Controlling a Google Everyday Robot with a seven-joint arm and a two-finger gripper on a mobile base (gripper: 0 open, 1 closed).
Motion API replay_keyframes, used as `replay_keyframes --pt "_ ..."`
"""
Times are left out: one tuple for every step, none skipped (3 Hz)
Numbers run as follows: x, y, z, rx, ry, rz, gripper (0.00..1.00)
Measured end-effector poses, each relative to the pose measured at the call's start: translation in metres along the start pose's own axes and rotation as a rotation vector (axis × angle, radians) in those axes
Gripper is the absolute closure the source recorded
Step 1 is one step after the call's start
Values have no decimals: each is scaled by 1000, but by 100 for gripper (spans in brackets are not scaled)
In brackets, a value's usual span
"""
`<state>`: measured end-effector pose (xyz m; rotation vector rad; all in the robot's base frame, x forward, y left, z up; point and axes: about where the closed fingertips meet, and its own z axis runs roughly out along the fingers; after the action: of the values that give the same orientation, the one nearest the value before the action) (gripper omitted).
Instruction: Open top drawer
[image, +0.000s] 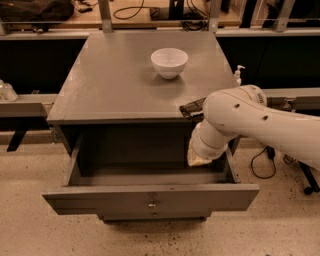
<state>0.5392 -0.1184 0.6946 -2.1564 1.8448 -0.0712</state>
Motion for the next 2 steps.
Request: replay_keyframes --pt "16 7 23 -62 15 50 100" --pt "22 32 49 -164 40 56 100"
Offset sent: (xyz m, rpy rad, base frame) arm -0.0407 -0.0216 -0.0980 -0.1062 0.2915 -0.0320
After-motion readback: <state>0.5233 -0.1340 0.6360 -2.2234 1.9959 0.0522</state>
